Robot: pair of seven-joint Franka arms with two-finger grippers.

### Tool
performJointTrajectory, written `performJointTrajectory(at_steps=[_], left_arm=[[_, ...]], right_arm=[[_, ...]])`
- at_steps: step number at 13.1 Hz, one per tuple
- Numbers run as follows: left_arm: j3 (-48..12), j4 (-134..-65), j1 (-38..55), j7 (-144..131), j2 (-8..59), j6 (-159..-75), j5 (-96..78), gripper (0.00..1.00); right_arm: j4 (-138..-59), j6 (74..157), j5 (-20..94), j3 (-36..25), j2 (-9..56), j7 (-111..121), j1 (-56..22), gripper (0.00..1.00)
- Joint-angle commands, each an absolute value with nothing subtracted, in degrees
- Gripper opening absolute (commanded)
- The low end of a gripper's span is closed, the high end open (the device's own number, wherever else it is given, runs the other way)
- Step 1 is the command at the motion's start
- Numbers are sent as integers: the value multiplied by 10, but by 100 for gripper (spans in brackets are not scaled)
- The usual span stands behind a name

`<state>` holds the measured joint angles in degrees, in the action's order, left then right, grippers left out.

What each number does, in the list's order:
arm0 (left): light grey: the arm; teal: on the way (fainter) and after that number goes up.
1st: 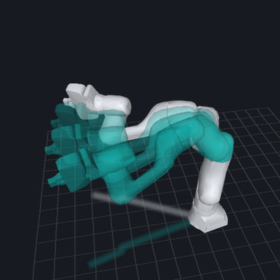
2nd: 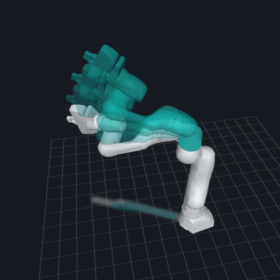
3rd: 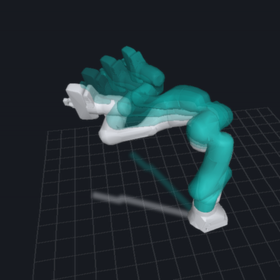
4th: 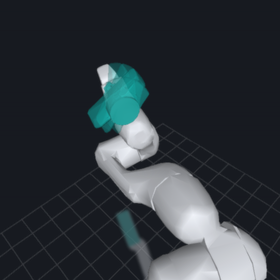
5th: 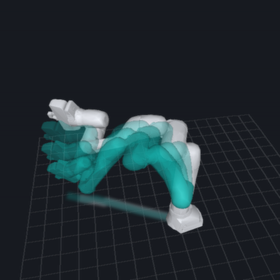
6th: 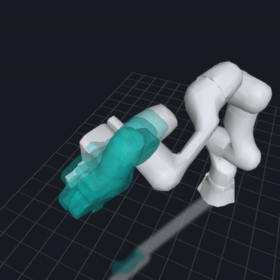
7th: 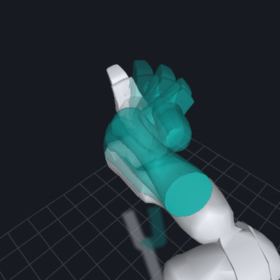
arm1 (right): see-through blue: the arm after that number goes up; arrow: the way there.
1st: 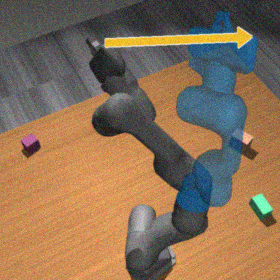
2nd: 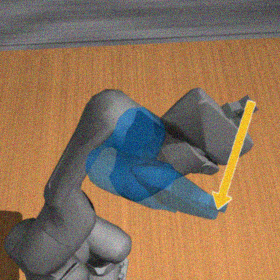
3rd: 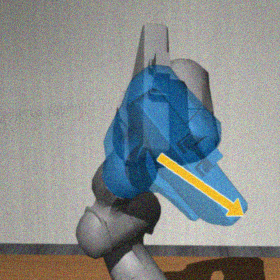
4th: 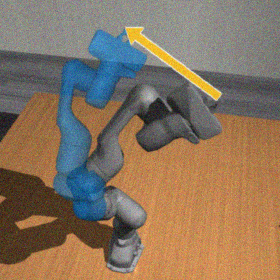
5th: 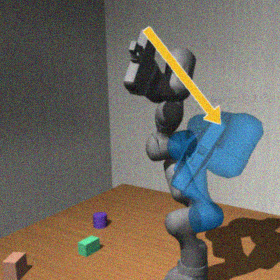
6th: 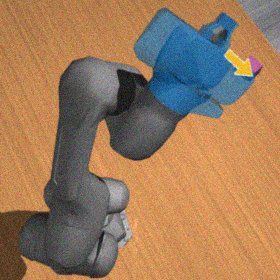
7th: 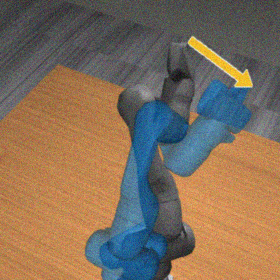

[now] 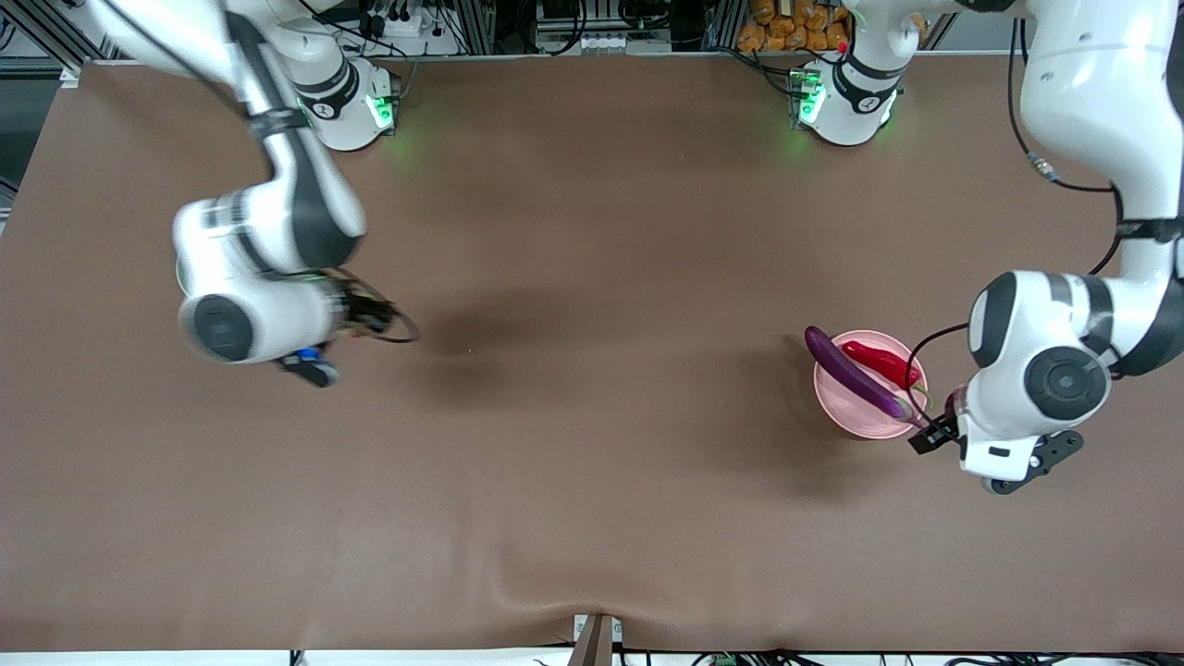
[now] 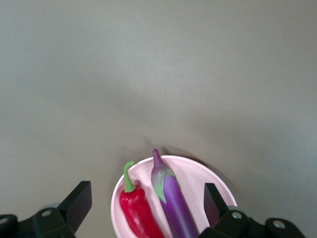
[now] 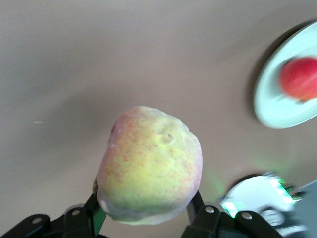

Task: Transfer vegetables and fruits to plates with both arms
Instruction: 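Carry the peach to the green plate while the left gripper returns to rest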

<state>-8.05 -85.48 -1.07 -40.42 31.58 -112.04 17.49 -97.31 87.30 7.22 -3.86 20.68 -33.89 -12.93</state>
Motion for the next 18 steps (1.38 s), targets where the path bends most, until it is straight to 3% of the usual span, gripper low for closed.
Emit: performJointTrajectory(at_steps=[1,5,9,14,18], left_arm=[[-105,-870,-10,-368,249,-1078,176,100],[-118,-871,-10,-258,191,-1011,99,100],[-117,-867,-43,-94,130,-927,25,100],[-115,-831,-66,-42,122,-841,16,100],[-117,-885,-66,-47,85,-805,12,100]], right_arm=[[-1050,865,51,-25,154,-205,-43,0],[-1148,889,36,-24,110,-46,77,0],[-1208,917,36,-25,113,110,189,0],[-1234,929,18,-25,119,197,257,0],[-1235,961,12,-25,154,249,287,0]])
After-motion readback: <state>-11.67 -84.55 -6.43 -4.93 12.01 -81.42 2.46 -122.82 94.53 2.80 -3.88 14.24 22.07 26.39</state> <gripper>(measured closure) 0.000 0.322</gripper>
